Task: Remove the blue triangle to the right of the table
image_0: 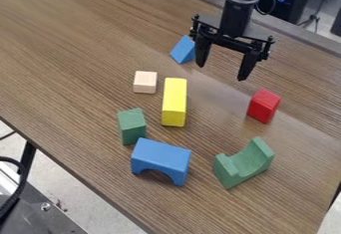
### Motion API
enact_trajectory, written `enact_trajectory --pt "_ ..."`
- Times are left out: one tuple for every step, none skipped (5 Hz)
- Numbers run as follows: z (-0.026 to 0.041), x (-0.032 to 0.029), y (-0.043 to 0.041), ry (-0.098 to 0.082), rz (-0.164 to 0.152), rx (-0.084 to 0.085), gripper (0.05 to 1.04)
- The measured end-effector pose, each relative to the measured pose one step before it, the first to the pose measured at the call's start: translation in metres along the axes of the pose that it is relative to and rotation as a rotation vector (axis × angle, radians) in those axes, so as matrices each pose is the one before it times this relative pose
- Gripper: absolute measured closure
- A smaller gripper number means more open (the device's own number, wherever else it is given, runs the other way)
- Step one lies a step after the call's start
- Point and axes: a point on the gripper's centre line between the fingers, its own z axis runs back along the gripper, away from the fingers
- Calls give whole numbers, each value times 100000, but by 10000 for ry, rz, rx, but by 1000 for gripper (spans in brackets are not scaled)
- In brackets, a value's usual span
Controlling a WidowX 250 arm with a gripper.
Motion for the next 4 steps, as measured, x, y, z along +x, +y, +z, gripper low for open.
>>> enact_trajectory --pt "-1054 -540 22 341 -4 92 83" --pt "-574 178 1153 -27 513 -82 83" --pt "-88 510 2098 57 480 190 83" --pt "-34 312 431 -79 25 -64 83"
